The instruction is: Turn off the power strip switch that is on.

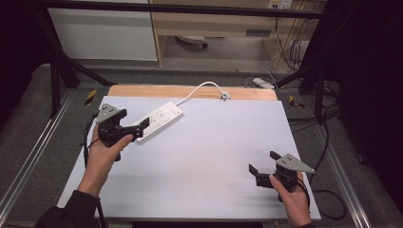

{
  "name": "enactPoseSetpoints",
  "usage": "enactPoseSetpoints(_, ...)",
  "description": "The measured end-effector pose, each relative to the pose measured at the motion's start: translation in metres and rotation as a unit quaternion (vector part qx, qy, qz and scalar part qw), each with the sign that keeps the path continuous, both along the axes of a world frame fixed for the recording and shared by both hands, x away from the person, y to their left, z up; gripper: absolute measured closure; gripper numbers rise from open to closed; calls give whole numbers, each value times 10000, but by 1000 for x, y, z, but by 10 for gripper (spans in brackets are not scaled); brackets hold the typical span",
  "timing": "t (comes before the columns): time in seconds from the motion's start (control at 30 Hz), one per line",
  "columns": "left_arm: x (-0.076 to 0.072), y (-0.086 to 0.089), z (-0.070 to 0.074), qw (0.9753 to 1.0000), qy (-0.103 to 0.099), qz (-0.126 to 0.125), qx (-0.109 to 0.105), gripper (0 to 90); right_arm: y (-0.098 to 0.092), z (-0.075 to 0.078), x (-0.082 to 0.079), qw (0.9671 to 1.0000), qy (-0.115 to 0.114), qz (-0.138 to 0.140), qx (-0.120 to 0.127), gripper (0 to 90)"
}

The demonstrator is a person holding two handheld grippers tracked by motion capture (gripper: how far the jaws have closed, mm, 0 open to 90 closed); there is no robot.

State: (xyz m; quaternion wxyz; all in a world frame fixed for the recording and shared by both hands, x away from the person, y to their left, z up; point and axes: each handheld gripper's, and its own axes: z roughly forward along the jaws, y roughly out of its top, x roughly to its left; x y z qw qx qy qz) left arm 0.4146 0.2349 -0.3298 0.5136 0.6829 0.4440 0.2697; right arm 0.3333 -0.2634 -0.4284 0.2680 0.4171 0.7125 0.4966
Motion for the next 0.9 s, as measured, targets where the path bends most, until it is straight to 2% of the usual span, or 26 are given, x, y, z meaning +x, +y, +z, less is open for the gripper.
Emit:
enactPoseSetpoints(0.2,5,-3,1,9999,-35,34,146,85,-2,2,-1,10000,-17,-54,67,28)
enactPoseSetpoints(0.63,16,0,-1,9999,2,95,140,148,-2,1,-1,10000,-4,-19,45,28)
enactPoseSetpoints(0.9,21,0,-2,9999,1,142,83,281,-1,1,-1,10000,8,8,35,30)
